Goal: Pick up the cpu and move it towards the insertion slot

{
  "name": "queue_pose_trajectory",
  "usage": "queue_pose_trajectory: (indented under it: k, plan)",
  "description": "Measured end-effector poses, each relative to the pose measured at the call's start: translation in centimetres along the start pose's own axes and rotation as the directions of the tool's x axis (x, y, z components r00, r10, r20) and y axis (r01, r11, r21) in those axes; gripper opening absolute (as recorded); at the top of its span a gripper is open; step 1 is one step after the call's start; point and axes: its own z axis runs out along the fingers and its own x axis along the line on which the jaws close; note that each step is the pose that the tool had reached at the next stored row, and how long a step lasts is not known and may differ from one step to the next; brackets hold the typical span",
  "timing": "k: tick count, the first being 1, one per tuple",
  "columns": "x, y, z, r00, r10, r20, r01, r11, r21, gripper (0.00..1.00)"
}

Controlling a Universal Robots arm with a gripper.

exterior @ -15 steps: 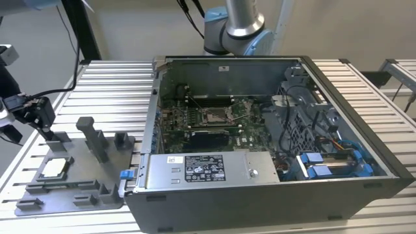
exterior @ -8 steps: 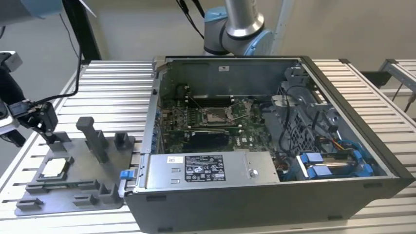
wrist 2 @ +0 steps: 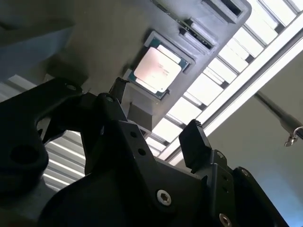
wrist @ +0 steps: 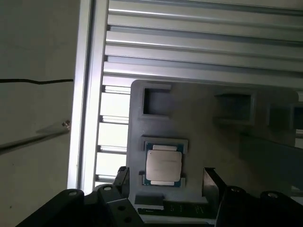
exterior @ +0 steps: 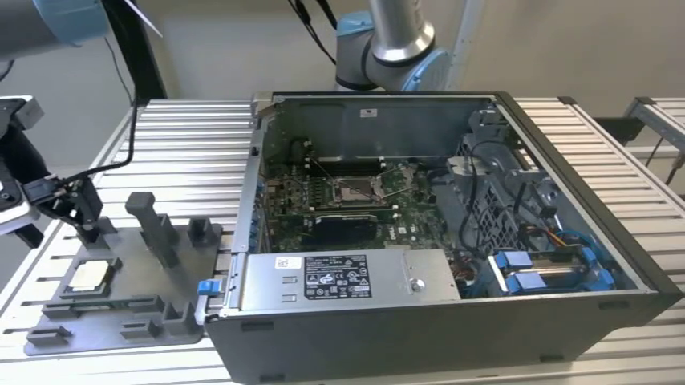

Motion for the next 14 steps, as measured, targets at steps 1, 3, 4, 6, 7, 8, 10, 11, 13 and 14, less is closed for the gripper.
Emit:
queue_pose_trajectory:
  k: [1, 3, 4, 6, 7, 8, 10, 11, 13, 14]
  plan:
    - [0.01, -0.01, 0.18, 1.0000, 0.000, 0.0000, 0.000, 1.0000, 0.0000, 1.00]
    - [0.03, -0.02, 0.53, 1.0000, 0.000, 0.0002, 0.000, 1.0000, 0.0000, 1.00]
    - [0.04, -0.03, 0.72, 1.0000, 0.000, 0.0002, 0.000, 1.0000, -0.0001, 1.00]
    - [0.05, -0.05, 1.09, 1.0000, 0.000, 0.0002, 0.000, 1.0000, 0.0000, 1.00]
    - [0.06, -0.05, 1.27, 1.0000, 0.000, 0.0002, 0.000, 1.0000, 0.0000, 1.00]
    - [0.06, -0.06, 1.45, 1.0000, 0.000, 0.0001, 0.000, 1.0000, 0.0001, 1.00]
    - [0.09, -0.07, 1.81, 1.0000, 0.001, 0.0002, -0.001, 1.0000, 0.0001, 1.00]
    - [0.10, -0.08, 2.00, 1.0000, 0.001, 0.0003, -0.001, 1.0000, 0.0001, 1.00]
    - [0.13, -0.09, 2.35, 1.0000, 0.001, 0.0002, -0.001, 1.0000, 0.0001, 1.00]
    - [0.15, -0.10, 2.53, 1.0000, 0.001, 0.0002, -0.001, 1.0000, 0.0002, 1.00]
